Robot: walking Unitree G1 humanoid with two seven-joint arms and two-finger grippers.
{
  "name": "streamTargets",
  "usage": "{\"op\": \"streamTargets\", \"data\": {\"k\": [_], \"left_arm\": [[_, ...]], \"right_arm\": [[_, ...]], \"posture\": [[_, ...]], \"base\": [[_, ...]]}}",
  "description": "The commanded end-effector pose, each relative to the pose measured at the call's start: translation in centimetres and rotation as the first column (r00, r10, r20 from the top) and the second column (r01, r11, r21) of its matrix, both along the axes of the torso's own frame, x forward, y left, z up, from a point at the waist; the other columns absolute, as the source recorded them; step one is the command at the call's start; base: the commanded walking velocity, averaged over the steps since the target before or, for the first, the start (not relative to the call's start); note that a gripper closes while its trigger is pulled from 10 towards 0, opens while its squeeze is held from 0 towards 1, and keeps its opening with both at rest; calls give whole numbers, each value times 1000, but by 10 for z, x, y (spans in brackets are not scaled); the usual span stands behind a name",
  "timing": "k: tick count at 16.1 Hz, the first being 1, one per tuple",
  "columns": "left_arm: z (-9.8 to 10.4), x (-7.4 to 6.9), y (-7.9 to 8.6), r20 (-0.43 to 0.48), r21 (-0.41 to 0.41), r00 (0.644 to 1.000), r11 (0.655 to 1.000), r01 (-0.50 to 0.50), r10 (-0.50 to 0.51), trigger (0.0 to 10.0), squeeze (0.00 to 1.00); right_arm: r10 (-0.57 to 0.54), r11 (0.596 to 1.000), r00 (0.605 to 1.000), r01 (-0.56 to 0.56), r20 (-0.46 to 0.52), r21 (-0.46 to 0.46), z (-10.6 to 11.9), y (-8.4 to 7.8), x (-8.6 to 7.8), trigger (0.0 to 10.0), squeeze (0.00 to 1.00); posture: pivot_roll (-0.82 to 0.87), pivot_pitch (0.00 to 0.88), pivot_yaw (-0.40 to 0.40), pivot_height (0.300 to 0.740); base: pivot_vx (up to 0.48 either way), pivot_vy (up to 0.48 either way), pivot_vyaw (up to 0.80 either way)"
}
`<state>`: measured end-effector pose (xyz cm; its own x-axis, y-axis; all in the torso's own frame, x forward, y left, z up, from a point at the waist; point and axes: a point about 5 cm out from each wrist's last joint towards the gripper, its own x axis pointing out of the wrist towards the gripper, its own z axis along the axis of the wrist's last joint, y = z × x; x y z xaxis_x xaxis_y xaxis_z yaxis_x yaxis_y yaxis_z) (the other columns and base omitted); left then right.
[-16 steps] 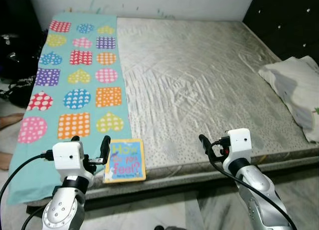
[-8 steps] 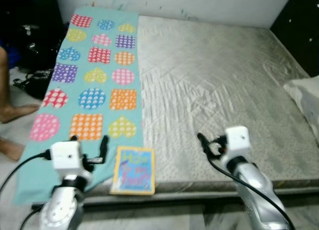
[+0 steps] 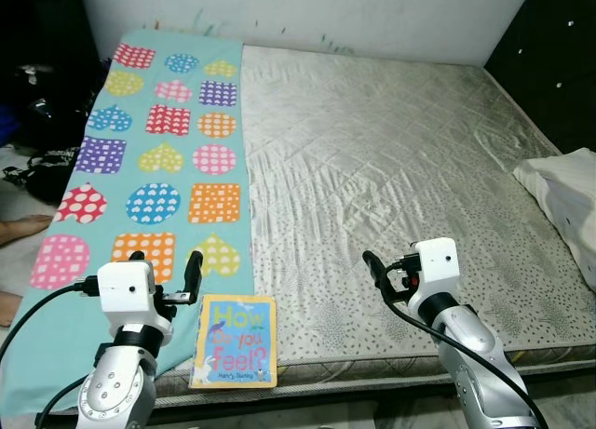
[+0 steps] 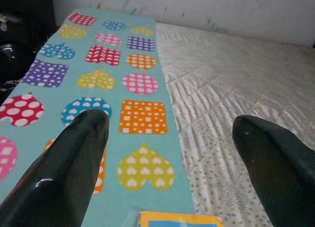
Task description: Clean up the room
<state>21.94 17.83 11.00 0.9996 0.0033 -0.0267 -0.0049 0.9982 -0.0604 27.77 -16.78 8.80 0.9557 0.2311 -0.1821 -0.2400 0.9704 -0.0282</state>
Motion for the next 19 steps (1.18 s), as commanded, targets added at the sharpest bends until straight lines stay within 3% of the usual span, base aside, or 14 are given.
{"op": "streamTargets", "data": {"k": [1,4,13,19], "left_arm": [[-3,-1,-2,-21,1,1000,1000,-5,5,10000,0],[-4,-1,-2,-27,-2,1000,1000,-15,15,10000,0],[-4,-2,-1,-32,-5,999,1000,-27,27,10000,0],[-3,-1,3,-27,-1,997,997,-73,73,10000,0]], "right_arm": [[-18,1000,1000,18,-2,-14,-1,-7,-1,10000,0],[-4,1000,1000,4,-8,-12,-1,-6,-1,10000,0],[14,1000,1000,-14,-14,-4,-1,-5,-1,10000,0],[23,1000,1000,-23,-11,-3,0,-4,0,10000,0]], "posture": [[7,131,-119,740],[8,137,-121,740],[4,154,-124,632],[6,155,-126,607]], "base": [[0,0,0],[0,0,0],[0,0,0],[0,0,0]]}}
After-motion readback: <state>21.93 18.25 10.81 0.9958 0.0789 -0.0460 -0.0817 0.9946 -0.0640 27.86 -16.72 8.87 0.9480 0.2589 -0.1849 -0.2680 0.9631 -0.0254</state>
